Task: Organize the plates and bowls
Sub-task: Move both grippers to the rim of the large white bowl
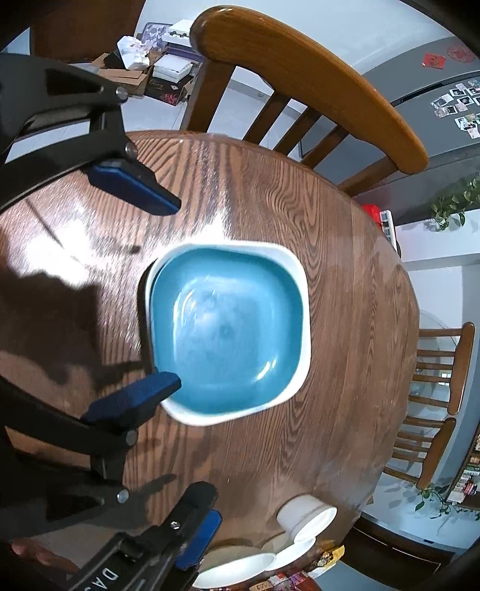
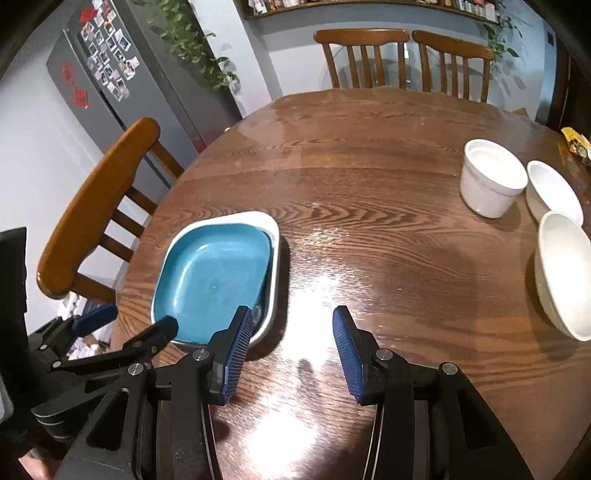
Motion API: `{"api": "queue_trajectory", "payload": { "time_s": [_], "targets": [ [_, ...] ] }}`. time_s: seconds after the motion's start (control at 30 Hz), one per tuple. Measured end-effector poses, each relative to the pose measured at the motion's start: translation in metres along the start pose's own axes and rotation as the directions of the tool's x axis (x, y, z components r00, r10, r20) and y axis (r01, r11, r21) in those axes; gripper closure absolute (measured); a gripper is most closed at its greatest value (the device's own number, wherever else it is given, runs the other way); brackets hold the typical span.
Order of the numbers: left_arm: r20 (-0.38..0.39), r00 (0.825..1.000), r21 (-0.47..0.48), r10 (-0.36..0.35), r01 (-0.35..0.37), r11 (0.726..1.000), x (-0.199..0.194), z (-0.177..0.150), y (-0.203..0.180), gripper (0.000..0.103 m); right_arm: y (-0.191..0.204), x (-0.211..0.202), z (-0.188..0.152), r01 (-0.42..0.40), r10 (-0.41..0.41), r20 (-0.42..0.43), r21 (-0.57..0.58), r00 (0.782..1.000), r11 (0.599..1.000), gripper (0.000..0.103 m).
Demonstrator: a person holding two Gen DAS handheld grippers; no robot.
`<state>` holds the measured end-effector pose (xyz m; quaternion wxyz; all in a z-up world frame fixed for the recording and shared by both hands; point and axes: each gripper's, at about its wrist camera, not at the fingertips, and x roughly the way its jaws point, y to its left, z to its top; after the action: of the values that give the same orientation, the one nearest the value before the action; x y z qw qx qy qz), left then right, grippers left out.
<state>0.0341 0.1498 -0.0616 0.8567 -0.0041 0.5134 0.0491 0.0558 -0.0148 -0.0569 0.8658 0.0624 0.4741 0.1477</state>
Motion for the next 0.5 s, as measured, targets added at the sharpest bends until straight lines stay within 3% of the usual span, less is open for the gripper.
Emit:
{"api": "queue_trajectory", "payload": {
  "time_s": [0.5],
  "targets": [
    [0.016, 0.999, 0.048, -0.031, 0.030, 0.998, -0.021, -0.009, -0.076, 0.013, -0.063, -0.045, -0.008, 0.003, -0.004, 0.049, 0.007, 0.999, 1.000, 0.057]
  ]
}}
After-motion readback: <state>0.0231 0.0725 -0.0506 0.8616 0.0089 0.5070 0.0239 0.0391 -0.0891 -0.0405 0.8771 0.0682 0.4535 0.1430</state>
